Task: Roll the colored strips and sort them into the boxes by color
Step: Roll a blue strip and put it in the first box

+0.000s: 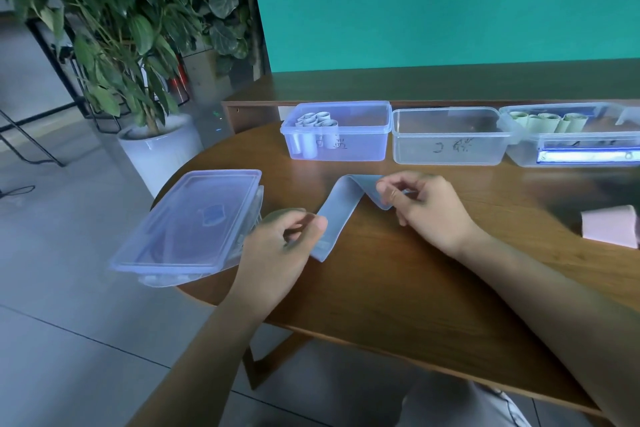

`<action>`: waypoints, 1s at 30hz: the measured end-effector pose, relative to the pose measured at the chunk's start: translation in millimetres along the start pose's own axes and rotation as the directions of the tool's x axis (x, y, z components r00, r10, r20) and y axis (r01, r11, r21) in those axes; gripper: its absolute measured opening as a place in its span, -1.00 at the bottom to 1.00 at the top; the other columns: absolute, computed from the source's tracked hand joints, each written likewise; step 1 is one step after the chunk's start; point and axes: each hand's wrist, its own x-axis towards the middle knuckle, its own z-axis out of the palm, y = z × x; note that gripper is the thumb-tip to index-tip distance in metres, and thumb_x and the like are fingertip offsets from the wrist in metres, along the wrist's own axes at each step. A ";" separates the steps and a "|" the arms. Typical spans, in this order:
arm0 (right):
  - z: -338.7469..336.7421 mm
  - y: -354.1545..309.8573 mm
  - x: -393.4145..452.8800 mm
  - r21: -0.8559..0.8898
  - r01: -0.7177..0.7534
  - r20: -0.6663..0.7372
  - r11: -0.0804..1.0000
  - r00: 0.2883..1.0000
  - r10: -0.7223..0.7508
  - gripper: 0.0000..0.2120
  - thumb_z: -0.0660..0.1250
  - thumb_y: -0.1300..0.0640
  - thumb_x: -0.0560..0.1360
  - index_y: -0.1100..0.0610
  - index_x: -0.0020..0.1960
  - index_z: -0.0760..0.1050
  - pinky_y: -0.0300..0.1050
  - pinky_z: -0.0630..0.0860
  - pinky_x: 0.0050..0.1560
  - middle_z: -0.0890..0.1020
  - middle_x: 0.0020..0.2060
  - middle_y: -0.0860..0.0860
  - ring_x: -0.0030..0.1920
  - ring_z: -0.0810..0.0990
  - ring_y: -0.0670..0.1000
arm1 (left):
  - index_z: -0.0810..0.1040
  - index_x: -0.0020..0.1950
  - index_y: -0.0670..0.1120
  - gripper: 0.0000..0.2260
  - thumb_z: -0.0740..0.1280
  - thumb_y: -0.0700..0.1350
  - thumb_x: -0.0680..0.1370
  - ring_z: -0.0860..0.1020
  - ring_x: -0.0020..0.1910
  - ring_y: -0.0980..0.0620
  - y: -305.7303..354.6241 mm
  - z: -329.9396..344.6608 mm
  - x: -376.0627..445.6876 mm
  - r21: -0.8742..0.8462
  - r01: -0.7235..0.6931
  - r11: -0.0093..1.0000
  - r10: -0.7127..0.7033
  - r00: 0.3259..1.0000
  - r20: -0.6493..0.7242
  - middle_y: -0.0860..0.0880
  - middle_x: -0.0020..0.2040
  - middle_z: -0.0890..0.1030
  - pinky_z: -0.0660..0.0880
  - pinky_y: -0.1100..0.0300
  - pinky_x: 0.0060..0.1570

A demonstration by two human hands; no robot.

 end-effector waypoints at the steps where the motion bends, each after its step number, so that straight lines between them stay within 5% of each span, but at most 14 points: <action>1: -2.3 2.5 2.5 -0.081 0.004 -0.027 0.997 1.000 -0.006 -0.88 0.38 -0.03 0.60 -0.01 0.00 0.65 -0.38 0.45 -0.22 0.67 -0.22 -0.11 -0.37 0.54 -0.12 | 0.51 -0.08 0.30 -0.95 0.33 0.20 0.57 0.52 0.00 0.45 -1.5 -1.8 -0.2 0.015 0.006 1.000 -0.007 1.000 0.026 0.37 -0.07 0.57 0.40 0.46 -0.09; 5: -8.0 12.4 12.6 -0.293 -0.002 0.015 0.956 1.000 0.007 -0.70 0.47 -0.10 0.51 -0.05 0.20 0.62 -0.52 0.34 -0.09 0.58 0.01 -0.07 -0.06 0.52 -0.18 | 0.63 0.11 0.19 -0.67 0.44 0.30 0.43 0.54 0.10 0.29 -10.8 -12.2 -3.0 0.060 0.031 0.998 -0.038 0.991 0.128 0.37 0.09 0.55 0.47 0.36 0.06; 9: -13.0 12.3 15.5 -0.324 -0.032 0.153 0.946 0.985 0.085 -0.54 0.56 -0.14 0.40 -0.10 0.26 0.57 -0.49 0.34 -0.03 0.54 0.08 -0.14 0.05 0.54 -0.17 | 0.64 0.15 0.15 -0.69 0.52 0.13 0.43 0.54 0.18 0.23 -14.7 -19.8 -7.7 0.134 -0.005 0.991 -0.018 0.985 0.172 0.29 0.23 0.54 0.49 0.30 0.17; 13: -25.4 14.2 21.5 -0.278 -0.073 0.172 0.958 0.977 0.124 -0.67 0.60 0.01 0.40 -0.12 0.13 0.64 -0.28 0.46 0.10 0.65 0.03 -0.13 0.04 0.61 -0.14 | 0.70 0.02 0.10 -0.85 0.52 0.03 0.47 0.59 0.09 0.25 -13.4 -18.6 -10.4 0.091 0.013 0.996 -0.023 0.993 0.112 0.30 0.12 0.61 0.54 0.29 0.15; 16: -27.0 20.2 24.5 -0.245 -0.045 0.159 0.968 0.983 0.086 -0.85 0.59 0.09 0.42 -0.10 -0.06 0.70 -0.31 0.48 0.12 0.71 -0.06 -0.19 -0.03 0.63 -0.21 | 0.70 0.00 0.10 -0.86 0.51 0.07 0.47 0.57 0.06 0.32 -10.4 -14.9 -12.3 0.097 -0.012 0.995 0.002 0.994 0.105 0.31 0.07 0.63 0.51 0.36 0.09; 22: -19.8 20.8 29.8 0.097 -0.085 0.029 0.992 0.996 0.083 -0.91 0.60 0.10 0.39 -0.03 -0.13 0.74 -0.20 0.55 -0.07 0.74 -0.22 -0.08 -0.23 0.64 -0.07 | 0.71 -0.08 0.14 -0.91 0.52 0.08 0.44 0.54 -0.02 0.33 3.7 -4.0 -22.2 0.035 -0.039 0.999 0.034 0.990 0.136 0.30 -0.06 0.65 0.46 0.40 -0.05; 26: -8.9 13.3 37.2 0.355 -0.091 -0.034 0.930 0.993 0.110 -0.95 0.53 0.25 0.45 0.15 -0.13 0.67 -0.31 0.28 -0.50 0.57 -0.50 -0.11 -0.54 0.33 -0.11 | 0.74 -0.07 0.10 -0.90 0.53 0.04 0.44 0.57 -0.11 0.29 17.7 7.9 -32.1 -0.042 -0.105 0.994 0.111 0.974 0.199 0.24 -0.15 0.67 0.38 0.49 -0.17; 30: 8.4 8.8 51.9 0.426 -0.077 -0.084 0.901 0.989 0.125 -0.89 0.51 0.27 0.48 0.32 -0.06 0.66 -0.25 0.43 -0.46 0.61 -0.43 0.05 -0.48 0.48 -0.06 | 0.75 -0.06 0.06 -0.90 0.52 0.03 0.47 0.63 -0.05 0.24 26.8 19.4 -37.4 -0.084 -0.161 0.983 0.178 0.949 0.261 0.26 -0.14 0.68 0.48 0.42 -0.09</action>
